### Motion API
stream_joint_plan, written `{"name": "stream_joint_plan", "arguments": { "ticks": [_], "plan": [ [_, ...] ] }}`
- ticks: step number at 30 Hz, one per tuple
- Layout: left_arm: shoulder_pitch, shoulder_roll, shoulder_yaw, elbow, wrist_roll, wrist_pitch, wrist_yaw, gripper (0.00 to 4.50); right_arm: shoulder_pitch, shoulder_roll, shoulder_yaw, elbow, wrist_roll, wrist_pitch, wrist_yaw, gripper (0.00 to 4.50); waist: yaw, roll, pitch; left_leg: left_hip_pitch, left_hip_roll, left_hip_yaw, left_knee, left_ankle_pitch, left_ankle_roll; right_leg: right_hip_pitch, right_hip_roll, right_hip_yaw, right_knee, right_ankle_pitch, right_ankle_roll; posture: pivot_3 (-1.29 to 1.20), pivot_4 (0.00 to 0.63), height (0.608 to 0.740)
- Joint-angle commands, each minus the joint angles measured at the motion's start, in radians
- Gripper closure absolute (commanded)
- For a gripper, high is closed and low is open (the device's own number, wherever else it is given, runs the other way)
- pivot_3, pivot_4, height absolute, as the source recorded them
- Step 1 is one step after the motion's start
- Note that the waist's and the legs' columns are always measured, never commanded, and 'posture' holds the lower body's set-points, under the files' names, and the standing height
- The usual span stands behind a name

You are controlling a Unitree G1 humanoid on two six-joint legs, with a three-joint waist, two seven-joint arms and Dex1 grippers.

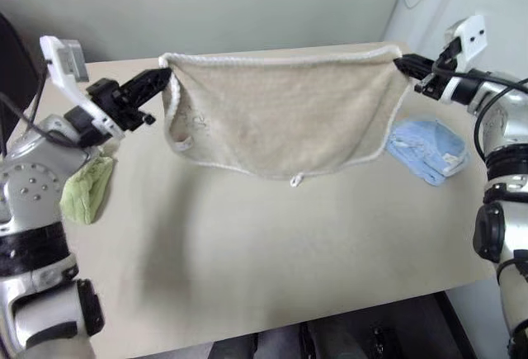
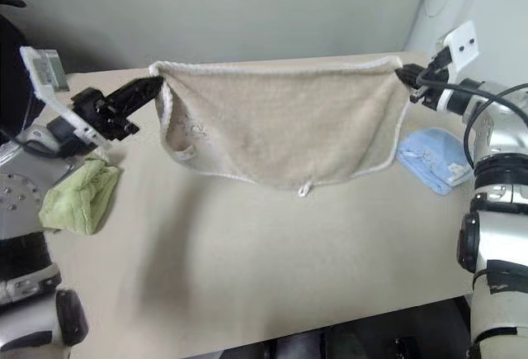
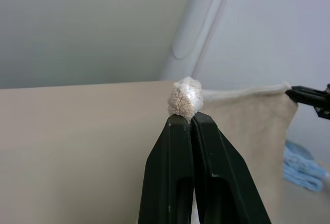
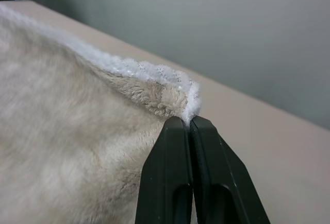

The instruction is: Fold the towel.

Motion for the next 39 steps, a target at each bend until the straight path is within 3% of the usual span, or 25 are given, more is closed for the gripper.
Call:
{"name": "stream_joint_plan", "arguments": {
  "ticks": [1,6,11,17,22,26,39],
  "plan": [
    [-0.128,0.009,0.024,0.076,0.051,-0.108,-0.025,4.48,-0.101,-0.014,-0.016,0.032,-0.007,-0.082,0.011,4.50,-0.004,0.000,0.000,-0.006,0.000,0.000,0.001,0.001,-0.002,-0.007,0.000,0.000,0.003,0.000,0.000,0.00,0.150,0.740],
    [-0.085,0.047,0.083,0.046,0.021,-0.071,-0.079,4.48,-0.078,-0.056,-0.044,-0.013,0.035,-0.053,0.103,4.50,-0.014,0.000,0.000,-0.009,0.000,-0.004,-0.004,0.002,-0.003,-0.009,0.000,0.000,0.000,0.000,0.000,0.00,0.150,0.740],
    [0.206,0.106,0.175,-0.171,-0.103,0.065,-0.171,4.48,0.158,-0.124,-0.074,-0.272,0.141,0.138,0.248,4.50,-0.023,0.000,0.000,-0.010,0.000,-0.006,-0.007,0.002,-0.003,-0.007,0.001,-0.001,-0.009,0.000,0.000,0.00,0.150,0.740],
    [0.530,0.139,0.232,-0.322,-0.150,0.141,-0.256,4.48,0.512,-0.186,-0.067,-0.647,0.235,0.359,0.342,4.50,-0.025,0.000,0.000,-0.008,0.000,-0.007,-0.005,0.003,-0.004,-0.006,0.002,-0.002,-0.008,0.001,-0.001,0.00,0.150,0.740],
    [0.594,0.151,0.237,-0.349,-0.155,0.133,-0.281,4.48,0.579,-0.204,-0.076,-0.734,0.264,0.423,0.337,4.50,-0.022,0.000,0.000,0.010,0.000,-0.007,-0.005,0.004,-0.001,0.013,0.002,0.000,-0.004,0.004,0.001,0.00,0.150,0.740],
    [0.810,0.173,0.245,-0.402,-0.135,0.171,-0.377,4.48,0.744,-0.275,-0.026,-0.838,0.302,0.484,0.468,4.50,-0.020,-0.001,0.000,0.025,-0.001,-0.008,-0.004,-0.001,0.005,0.033,0.002,0.000,-0.014,0.004,0.001,0.00,0.150,0.740],
    [0.837,0.158,0.220,-0.397,-0.101,0.146,-0.363,4.48,0.751,-0.267,0.018,-0.823,0.270,0.437,0.438,4.50,-0.009,-0.001,0.000,0.025,-0.002,-0.008,-0.003,-0.005,0.003,0.033,0.002,0.000,-0.013,0.001,0.002,0.00,0.150,0.740]
  ]
}}
